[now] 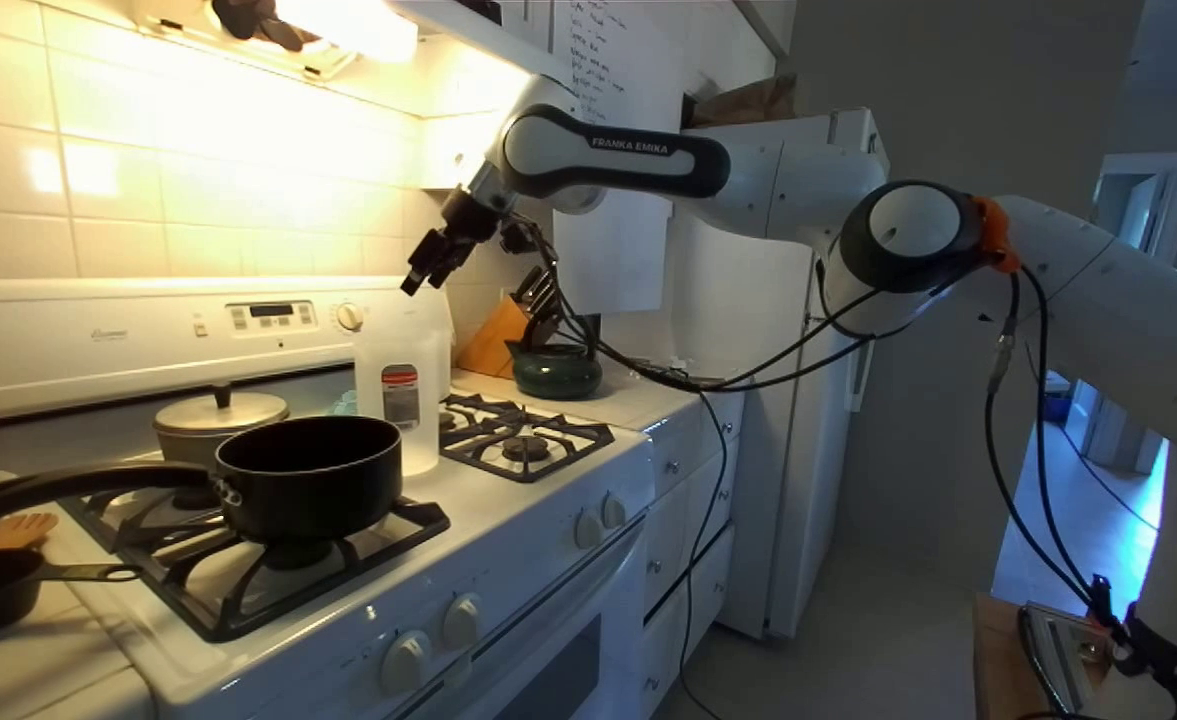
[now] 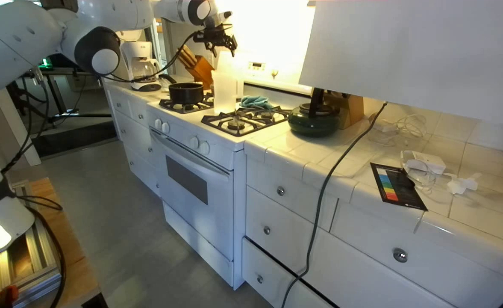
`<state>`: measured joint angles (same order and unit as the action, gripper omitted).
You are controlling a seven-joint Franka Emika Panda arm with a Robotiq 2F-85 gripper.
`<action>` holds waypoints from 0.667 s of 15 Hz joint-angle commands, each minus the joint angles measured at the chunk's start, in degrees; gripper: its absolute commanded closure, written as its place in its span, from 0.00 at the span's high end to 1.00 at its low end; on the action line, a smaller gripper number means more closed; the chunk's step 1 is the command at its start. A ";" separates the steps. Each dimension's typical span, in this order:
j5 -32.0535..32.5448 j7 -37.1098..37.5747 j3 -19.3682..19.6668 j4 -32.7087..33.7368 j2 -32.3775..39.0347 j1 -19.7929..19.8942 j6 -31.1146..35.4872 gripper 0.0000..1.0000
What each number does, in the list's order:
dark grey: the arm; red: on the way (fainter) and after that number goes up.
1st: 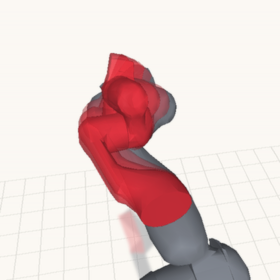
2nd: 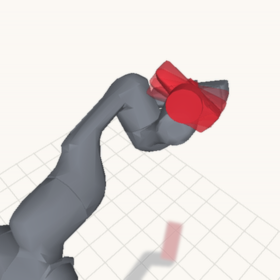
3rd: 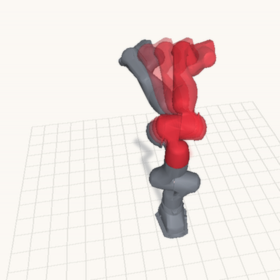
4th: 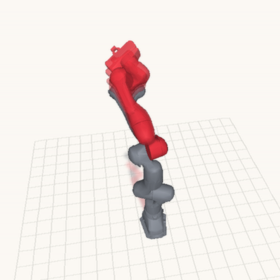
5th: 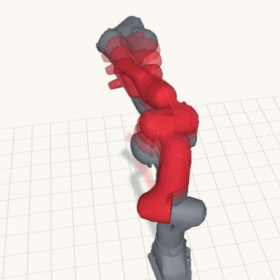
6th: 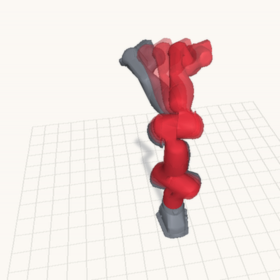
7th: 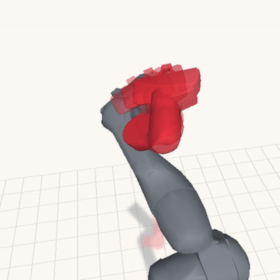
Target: Move the jar and the kettle to the left
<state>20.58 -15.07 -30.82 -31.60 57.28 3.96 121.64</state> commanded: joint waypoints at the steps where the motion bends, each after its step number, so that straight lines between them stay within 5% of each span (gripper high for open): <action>1: -0.16 8.97 1.15 -0.67 -2.26 2.83 1.79 1.00; 10: 1.62 28.40 11.46 -4.72 0.11 12.72 15.38 1.00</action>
<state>20.97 5.86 -22.14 -33.08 57.71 14.33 132.68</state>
